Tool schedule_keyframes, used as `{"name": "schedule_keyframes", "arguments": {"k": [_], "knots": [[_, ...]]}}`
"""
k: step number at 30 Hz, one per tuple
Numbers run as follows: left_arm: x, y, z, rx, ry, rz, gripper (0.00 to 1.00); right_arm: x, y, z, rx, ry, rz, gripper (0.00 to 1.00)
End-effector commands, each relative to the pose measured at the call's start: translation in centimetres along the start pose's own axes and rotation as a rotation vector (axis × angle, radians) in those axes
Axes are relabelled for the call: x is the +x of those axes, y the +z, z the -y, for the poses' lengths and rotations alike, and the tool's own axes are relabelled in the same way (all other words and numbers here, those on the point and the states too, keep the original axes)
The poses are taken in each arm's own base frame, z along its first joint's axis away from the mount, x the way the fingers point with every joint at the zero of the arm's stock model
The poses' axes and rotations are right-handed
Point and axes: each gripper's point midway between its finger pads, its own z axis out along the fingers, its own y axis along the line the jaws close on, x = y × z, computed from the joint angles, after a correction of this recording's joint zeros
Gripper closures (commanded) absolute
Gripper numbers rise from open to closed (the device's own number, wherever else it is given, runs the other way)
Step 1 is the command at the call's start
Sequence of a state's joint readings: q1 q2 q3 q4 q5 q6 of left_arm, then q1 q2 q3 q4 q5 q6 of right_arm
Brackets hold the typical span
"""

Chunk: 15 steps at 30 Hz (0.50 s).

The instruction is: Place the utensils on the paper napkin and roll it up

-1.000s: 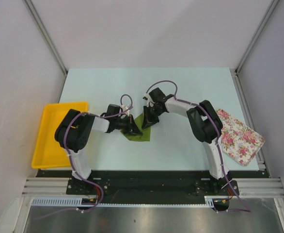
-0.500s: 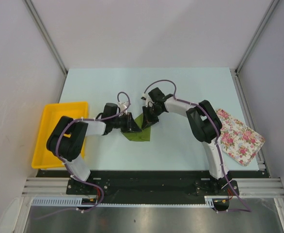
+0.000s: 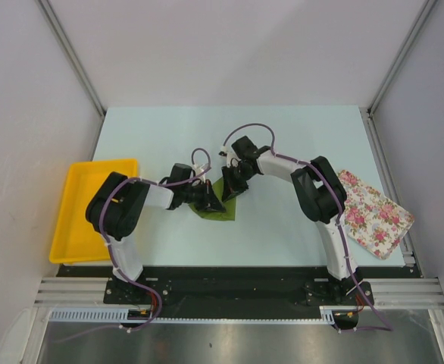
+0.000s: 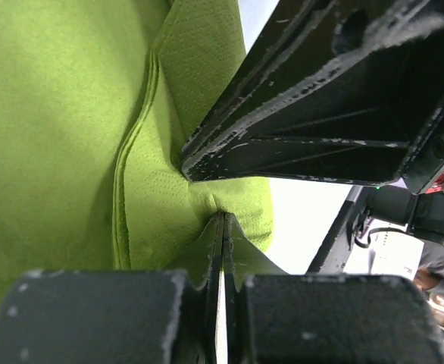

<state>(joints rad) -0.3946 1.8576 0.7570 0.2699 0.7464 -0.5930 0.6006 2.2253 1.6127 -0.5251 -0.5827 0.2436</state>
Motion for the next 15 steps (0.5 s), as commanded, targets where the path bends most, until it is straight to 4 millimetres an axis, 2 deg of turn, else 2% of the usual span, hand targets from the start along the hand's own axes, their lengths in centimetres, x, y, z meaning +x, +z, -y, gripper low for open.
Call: {"name": "schedule_keyframes", "arguments": {"k": [1, 4, 7, 15], "knots": [[2.1, 0.6, -5.0, -0.181, -0.075, -0.023, 1.00, -0.4, -2.0, -0.1, 0.065, -0.011, 0.003, 0.90], [2.3, 0.4, -5.2, -0.186, -0.088, -0.021, 1.00, -0.8, -2.9, -0.7, 0.070, 0.000, 0.024, 0.88], [2.0, 0.2, -5.1, -0.182, -0.081, -0.009, 1.00, -0.5, -2.9, -0.9, 0.079, -0.002, 0.020, 0.88], [1.3, 0.1, -4.1, -0.152, -0.053, 0.008, 0.98, 2.4, 0.4, 1.6, 0.137, 0.006, -0.063, 0.91]]}}
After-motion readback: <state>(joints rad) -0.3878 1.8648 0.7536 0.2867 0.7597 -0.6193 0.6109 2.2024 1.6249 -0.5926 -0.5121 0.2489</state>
